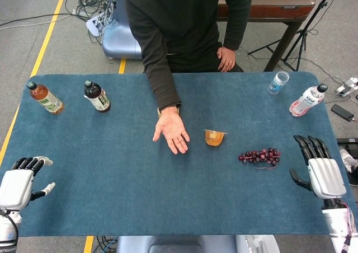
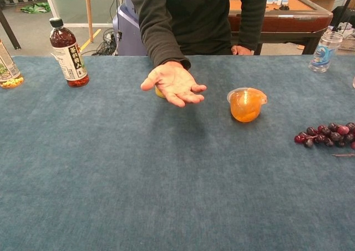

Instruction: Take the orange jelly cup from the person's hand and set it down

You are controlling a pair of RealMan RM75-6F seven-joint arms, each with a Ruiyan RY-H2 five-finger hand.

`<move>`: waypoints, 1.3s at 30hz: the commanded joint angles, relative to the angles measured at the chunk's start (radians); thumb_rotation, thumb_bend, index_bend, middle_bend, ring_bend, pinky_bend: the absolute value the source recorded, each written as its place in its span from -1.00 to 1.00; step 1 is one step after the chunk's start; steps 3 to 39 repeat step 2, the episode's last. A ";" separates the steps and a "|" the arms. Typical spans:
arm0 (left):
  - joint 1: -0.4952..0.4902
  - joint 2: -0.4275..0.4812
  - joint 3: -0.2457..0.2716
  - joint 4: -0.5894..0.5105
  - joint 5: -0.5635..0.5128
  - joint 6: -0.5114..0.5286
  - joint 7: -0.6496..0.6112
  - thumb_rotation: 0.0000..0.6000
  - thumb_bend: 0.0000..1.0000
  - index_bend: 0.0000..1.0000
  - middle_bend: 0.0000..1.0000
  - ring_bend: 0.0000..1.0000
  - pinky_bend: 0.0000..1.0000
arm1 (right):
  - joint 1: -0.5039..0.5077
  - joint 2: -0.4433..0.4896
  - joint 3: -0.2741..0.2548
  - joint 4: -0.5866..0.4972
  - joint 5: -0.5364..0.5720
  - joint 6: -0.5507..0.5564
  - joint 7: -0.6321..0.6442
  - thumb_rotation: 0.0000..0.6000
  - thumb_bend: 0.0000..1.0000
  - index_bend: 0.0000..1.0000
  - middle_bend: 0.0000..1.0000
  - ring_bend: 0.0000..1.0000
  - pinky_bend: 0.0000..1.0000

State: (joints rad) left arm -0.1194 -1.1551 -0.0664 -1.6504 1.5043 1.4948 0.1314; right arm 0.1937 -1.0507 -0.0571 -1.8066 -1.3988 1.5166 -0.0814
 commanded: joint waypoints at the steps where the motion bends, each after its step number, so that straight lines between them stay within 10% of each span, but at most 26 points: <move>1: -0.001 -0.002 0.001 -0.002 0.003 0.000 0.001 1.00 -0.66 -0.23 -0.30 -0.42 -0.57 | -0.029 0.009 -0.014 0.000 -0.021 0.018 0.001 1.00 -0.38 -1.00 -0.80 -1.00 -0.87; 39: -0.002 -0.004 0.001 -0.002 0.003 0.000 0.001 1.00 -0.66 -0.23 -0.30 -0.42 -0.57 | -0.035 0.009 -0.011 0.001 -0.026 0.019 0.005 1.00 -0.38 -1.00 -0.80 -1.00 -0.87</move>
